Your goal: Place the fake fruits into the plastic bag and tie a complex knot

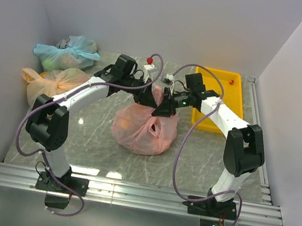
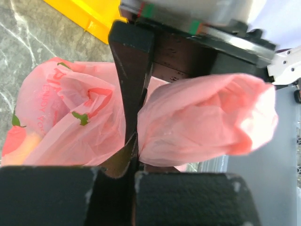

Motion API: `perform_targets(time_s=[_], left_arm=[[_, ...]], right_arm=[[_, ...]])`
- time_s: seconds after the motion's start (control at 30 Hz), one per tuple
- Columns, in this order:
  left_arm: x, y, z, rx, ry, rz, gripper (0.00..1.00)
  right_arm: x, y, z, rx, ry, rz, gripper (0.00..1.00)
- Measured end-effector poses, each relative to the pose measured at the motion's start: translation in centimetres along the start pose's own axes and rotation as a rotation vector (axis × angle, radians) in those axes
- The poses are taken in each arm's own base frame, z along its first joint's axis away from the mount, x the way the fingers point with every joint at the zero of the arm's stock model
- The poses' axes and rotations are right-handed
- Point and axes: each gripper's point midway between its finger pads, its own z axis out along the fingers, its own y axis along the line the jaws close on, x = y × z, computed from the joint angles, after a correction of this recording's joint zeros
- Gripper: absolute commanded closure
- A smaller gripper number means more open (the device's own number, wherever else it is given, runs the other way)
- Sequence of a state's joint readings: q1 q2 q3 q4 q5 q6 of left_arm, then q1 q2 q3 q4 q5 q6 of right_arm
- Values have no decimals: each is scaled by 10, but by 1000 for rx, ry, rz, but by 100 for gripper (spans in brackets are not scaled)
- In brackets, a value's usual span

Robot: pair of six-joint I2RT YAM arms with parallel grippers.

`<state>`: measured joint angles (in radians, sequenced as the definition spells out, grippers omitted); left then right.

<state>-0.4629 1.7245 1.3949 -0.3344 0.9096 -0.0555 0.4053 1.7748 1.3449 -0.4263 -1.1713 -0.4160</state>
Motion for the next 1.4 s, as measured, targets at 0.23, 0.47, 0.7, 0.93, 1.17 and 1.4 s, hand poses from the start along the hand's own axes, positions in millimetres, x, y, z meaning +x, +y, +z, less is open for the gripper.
perform_targets(time_s=[0.23, 0.47, 0.7, 0.93, 1.17, 1.4], left_arm=[[-4, -9, -11, 17, -19, 29, 64], [-23, -5, -58, -62, -120, 56, 52], [-28, 46, -128, -258, -184, 132, 38], [2, 61, -110, -217, -94, 254, 21], [13, 78, -94, -174, -61, 355, 23], [19, 80, -74, -102, -53, 393, 42]], right_arm=[[7, 0, 0, 0, 17, -18, 100], [13, 1, -1, -5, 35, -41, 100], [12, 7, -1, -42, 25, -83, 100], [8, 11, -1, -65, 11, -112, 100], [3, 21, -5, -86, 6, -162, 100], [5, 27, -4, -103, 14, -181, 100]])
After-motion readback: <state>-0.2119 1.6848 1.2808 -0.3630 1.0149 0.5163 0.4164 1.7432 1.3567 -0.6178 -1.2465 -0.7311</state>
